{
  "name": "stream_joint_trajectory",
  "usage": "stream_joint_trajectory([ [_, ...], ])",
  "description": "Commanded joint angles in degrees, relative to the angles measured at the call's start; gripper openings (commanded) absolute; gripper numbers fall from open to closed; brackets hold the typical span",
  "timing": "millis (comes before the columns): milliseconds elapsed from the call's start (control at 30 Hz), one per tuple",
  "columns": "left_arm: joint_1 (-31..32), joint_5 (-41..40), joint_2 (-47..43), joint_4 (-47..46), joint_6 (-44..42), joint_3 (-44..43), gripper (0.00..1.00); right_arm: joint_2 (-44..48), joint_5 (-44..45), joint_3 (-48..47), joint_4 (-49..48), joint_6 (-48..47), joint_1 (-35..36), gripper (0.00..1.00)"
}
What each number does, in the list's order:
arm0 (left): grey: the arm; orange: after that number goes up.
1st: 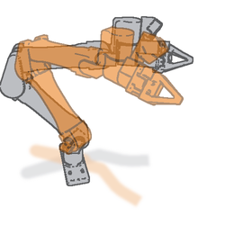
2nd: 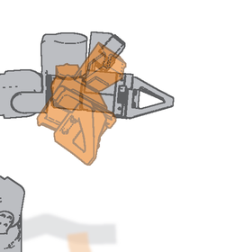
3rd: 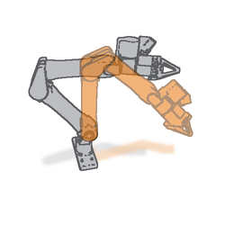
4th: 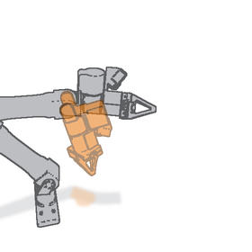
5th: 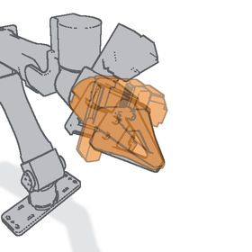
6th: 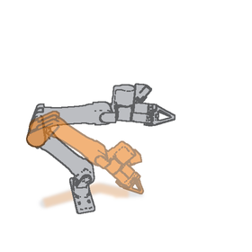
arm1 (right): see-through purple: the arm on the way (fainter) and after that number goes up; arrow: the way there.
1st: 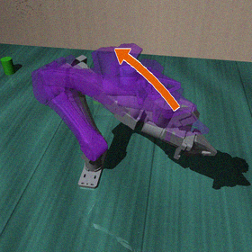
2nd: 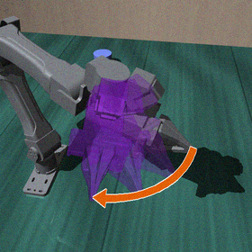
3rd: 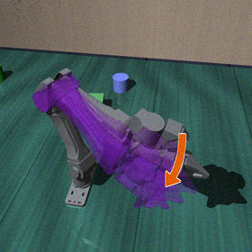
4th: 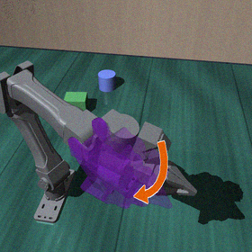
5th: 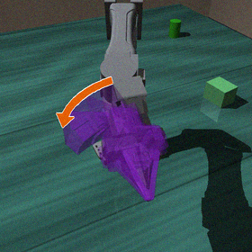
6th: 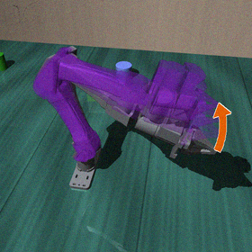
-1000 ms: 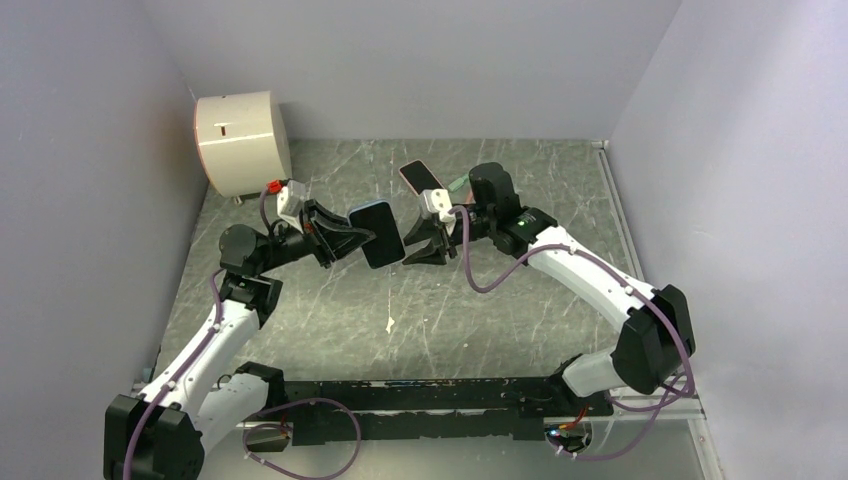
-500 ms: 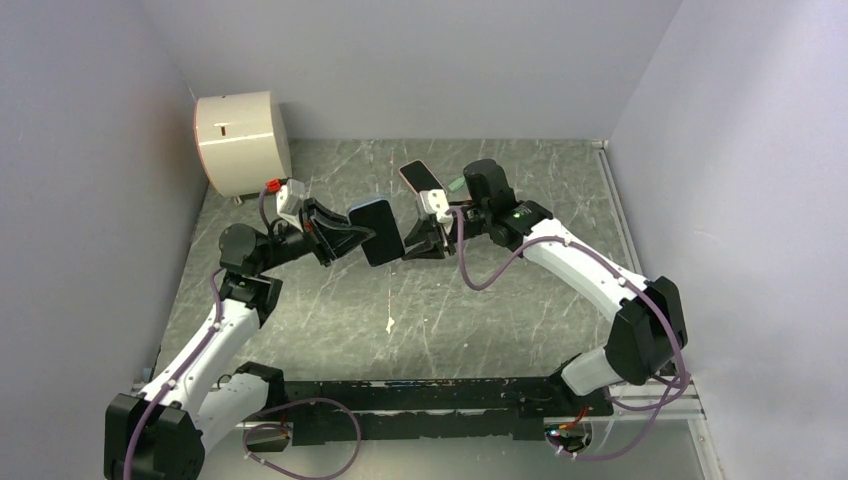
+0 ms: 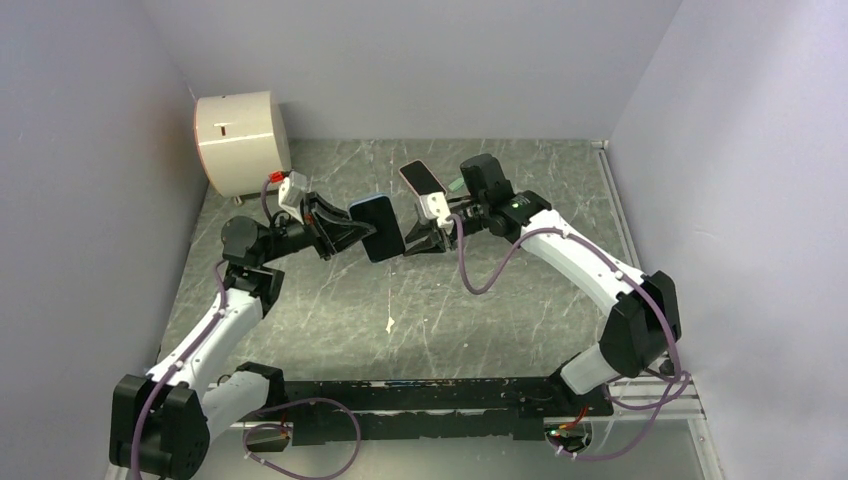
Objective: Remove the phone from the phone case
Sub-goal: Remove the phone case from the phone.
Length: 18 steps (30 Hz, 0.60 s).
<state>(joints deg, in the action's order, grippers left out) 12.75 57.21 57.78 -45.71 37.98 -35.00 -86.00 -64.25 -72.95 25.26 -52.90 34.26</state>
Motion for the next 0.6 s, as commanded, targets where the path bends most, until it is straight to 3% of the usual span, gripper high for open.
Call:
stream_joint_trajectory([
  [0,-0.82,0.76,0.49,-3.33,2.71,-3.52,0.02,-0.37,2.26,-5.32,7.22,-13.56,0.07,0.00],
  [233,-0.87,3.29,0.17,-3.48,4.54,-4.11,0.02,-1.63,10.75,-7.58,7.23,-18.54,2.21,0.00],
  [567,-1.57,4.29,-0.42,-1.00,2.30,-4.72,0.02,-6.27,13.76,-16.07,15.42,-26.50,3.49,0.00],
])
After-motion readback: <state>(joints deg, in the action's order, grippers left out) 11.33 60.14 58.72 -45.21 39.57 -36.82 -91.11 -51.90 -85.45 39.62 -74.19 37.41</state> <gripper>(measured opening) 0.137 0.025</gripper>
